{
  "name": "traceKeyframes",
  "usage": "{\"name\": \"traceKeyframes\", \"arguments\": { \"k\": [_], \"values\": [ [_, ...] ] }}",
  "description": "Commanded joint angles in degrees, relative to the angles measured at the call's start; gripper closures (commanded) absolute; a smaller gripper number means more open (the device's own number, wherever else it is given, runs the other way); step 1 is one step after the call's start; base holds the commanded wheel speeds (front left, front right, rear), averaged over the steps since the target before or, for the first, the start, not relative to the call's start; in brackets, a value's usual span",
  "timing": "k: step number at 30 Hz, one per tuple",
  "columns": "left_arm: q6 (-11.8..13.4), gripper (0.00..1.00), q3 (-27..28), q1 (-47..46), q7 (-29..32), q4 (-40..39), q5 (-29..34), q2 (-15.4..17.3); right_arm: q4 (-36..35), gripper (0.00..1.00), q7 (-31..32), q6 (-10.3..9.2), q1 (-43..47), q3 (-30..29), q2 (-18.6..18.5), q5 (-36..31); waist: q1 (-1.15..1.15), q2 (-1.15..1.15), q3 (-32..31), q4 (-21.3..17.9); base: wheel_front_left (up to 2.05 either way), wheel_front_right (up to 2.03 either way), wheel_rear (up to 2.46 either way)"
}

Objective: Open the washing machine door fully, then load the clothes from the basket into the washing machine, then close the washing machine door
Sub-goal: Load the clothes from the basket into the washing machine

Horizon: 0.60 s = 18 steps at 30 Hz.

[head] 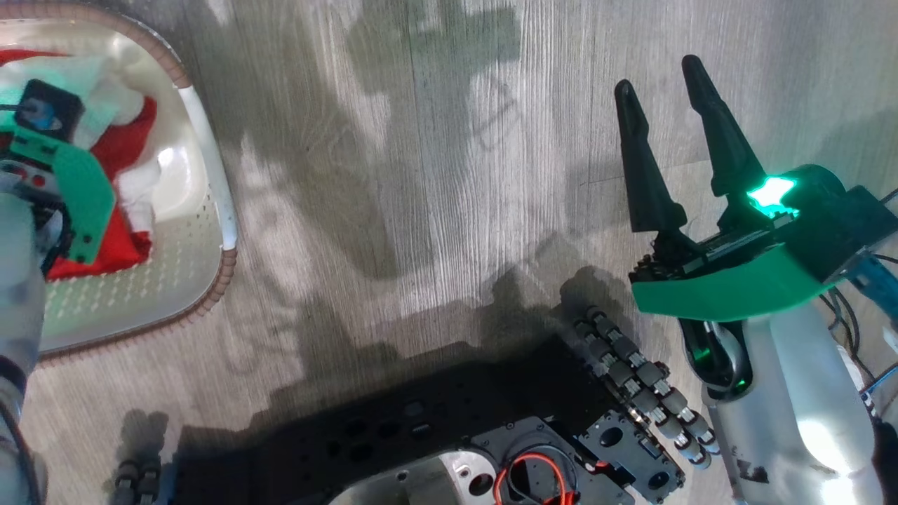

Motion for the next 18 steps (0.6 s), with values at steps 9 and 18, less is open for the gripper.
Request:
{"name": "traceKeyframes", "arguments": {
  "k": [9,18],
  "values": [
    [-0.08,1.0,-4.3,1.17,-0.09,-0.75,-6.32,2.67,-1.25,0.0,-0.37,0.0,2.52,0.55,-0.11,-0.63,0.0,0.0,-0.06,0.32,0.0,0.0,0.0],
    [-0.08,1.0,-6.56,0.74,-0.3,-0.54,-9.67,4.18,-0.92,0.0,-0.37,0.0,1.39,0.79,-0.11,-0.3,0.0,0.0,-1.05,-0.32,0.0,0.0,0.0]
  ]
}}
